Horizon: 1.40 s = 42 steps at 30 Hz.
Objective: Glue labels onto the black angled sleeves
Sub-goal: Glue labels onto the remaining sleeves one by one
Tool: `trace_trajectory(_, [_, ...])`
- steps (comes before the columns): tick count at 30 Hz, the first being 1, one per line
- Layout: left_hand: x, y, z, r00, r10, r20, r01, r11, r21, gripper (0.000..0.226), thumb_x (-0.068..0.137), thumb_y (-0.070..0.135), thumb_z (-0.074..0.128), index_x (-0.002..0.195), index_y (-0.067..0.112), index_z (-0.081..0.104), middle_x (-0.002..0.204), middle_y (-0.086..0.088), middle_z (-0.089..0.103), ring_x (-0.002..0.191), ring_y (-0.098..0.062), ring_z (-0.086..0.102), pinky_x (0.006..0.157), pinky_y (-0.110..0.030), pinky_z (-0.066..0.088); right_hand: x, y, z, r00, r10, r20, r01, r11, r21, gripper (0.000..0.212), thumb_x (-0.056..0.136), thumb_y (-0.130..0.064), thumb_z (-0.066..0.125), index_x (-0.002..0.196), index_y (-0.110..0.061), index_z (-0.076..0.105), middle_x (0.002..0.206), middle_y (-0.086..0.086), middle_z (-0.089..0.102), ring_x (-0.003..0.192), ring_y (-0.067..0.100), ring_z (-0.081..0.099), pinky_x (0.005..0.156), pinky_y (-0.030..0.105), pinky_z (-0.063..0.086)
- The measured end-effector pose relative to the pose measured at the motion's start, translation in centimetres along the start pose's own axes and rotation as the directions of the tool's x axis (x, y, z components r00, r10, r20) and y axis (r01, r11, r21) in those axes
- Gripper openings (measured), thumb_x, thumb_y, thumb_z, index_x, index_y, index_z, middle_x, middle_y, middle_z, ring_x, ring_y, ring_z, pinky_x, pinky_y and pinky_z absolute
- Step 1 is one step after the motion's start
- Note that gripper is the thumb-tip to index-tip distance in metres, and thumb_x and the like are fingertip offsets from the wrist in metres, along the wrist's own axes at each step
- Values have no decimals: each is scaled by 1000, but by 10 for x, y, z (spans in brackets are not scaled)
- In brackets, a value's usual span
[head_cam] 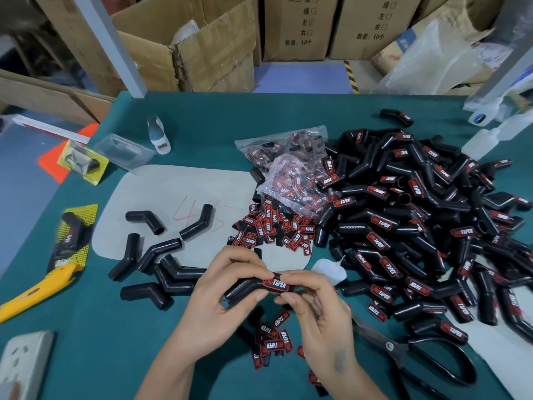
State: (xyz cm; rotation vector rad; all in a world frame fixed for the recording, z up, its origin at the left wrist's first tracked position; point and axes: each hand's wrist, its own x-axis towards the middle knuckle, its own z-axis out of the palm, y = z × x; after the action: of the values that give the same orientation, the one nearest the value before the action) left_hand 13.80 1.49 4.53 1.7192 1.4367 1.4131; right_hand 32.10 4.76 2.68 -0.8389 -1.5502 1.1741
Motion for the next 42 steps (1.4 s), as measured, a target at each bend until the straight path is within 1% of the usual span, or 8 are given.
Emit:
trace_trajectory(6, [-3,-1,-3,999,-8,42,9,1000,-25,23,94,17,66,115,25,68,119,5,57,112,-22,63,100,-28,48,-3,-2,4,997,62,-44,-58,995,82,28,99,-50,66,125,-49,57,117,-11,74,95,27,76,85,39,61])
trace_trajectory(11, [-4,0,-7,995,-65,76,76,986,-152,31,111,34,47,114,19,74,114,-1,61,106,-26,63,94,-31,48,-2,-1,2,999,32,-41,-26,992,124,23,104,-41,63,126,-39,57,117,-1,74,91,26,75,74,45,63])
trace_trajectory(14, [-2,-2,-7,985,-147,89,164,961,-224,26,109,30,52,110,23,77,107,0,63,99,-25,64,90,-29,49,0,-4,0,998,59,-12,-57,985,160,19,104,-43,61,122,-37,58,119,3,75,82,26,73,69,41,62])
trace_trajectory(21, [0,5,4,924,-331,190,380,742,-552,23,97,44,73,100,22,73,104,-4,63,104,-27,64,83,-49,49,5,-9,-2,988,152,39,-156,943,294,15,101,-23,61,114,-27,66,117,13,76,86,27,70,68,28,56])
trace_trajectory(26, [2,10,5,919,-306,249,394,665,-635,18,98,32,73,106,16,71,110,-7,61,107,-24,66,88,-40,57,8,-11,-6,973,219,77,-232,926,297,15,99,-26,61,113,-26,68,119,12,76,94,24,72,75,26,56])
trace_trajectory(31, [2,7,5,918,-279,281,393,726,-565,18,97,14,67,113,17,72,108,-12,57,106,-22,60,94,-34,52,9,-12,-7,971,223,80,-236,941,240,17,100,-29,62,115,-29,71,118,8,76,112,26,72,93,25,54])
trace_trajectory(38, [-1,5,10,911,-354,212,413,765,-494,20,92,22,70,111,21,75,105,1,59,102,-18,56,94,-28,48,12,-11,-7,962,263,78,-274,935,224,21,99,-30,66,120,-31,71,120,4,71,111,20,68,92,23,53])
trace_trajectory(42, [-2,6,14,946,-306,110,324,872,-366,27,91,18,66,117,24,68,107,4,57,101,-21,57,94,-26,47,11,-8,-5,934,334,124,-355,896,267,30,94,-45,75,118,-29,68,114,8,72,107,25,70,92,31,56])
